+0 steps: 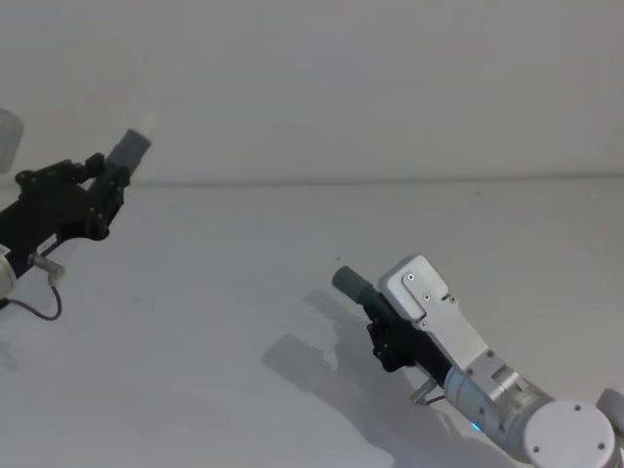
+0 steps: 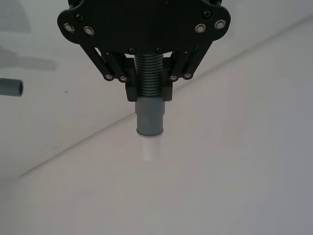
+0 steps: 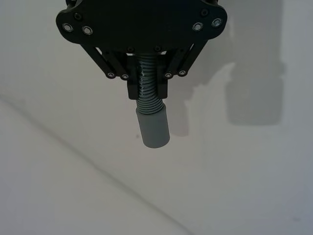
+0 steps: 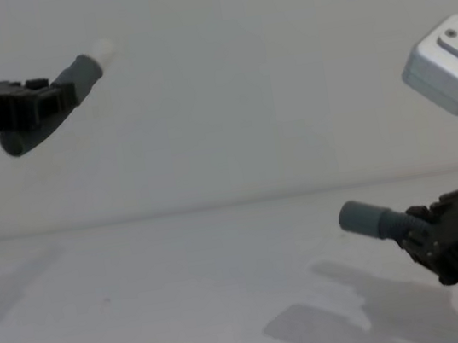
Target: Use both hands to pick up one end of the pipe from the table, align the ends, and insert them.
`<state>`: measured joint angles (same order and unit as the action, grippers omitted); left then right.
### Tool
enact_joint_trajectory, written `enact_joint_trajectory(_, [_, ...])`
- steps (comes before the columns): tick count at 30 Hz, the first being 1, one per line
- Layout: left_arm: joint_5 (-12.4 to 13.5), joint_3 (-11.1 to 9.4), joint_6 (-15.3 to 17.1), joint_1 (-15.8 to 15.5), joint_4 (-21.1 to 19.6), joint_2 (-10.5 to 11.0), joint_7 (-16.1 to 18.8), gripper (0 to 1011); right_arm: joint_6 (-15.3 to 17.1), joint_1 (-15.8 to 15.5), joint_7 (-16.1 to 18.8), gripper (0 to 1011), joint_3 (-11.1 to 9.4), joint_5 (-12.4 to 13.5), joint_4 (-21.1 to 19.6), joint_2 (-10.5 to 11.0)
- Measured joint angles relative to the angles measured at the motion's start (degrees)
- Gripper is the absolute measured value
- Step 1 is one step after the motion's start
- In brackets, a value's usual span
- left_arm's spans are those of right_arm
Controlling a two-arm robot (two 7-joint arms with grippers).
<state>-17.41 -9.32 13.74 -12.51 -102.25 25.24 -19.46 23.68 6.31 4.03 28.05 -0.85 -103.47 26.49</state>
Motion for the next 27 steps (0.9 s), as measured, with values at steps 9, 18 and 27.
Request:
enact_joint_trajectory(9, [0.28, -2.56, -8.85, -3.04, 3.37, 1.86, -6.68, 262, -4.35, 0.78, 0.15, 194, 1.61, -5.83, -1.23, 4.52])
enact_joint_trajectory(18, [0.69, -5.37, -17.35, -6.32, 7.25, 2.96, -12.87, 262, -8.90, 2.04, -0.13, 194, 2.86, -12.94, -2.11, 9.60])
enact_joint_trajectory(27, [0.76, -8.46, -26.58, -10.03, 11.81, 3.55, -19.96, 262, -12.79, 3.26, -0.98, 194, 3.23, -18.91, -2.32, 13.98])
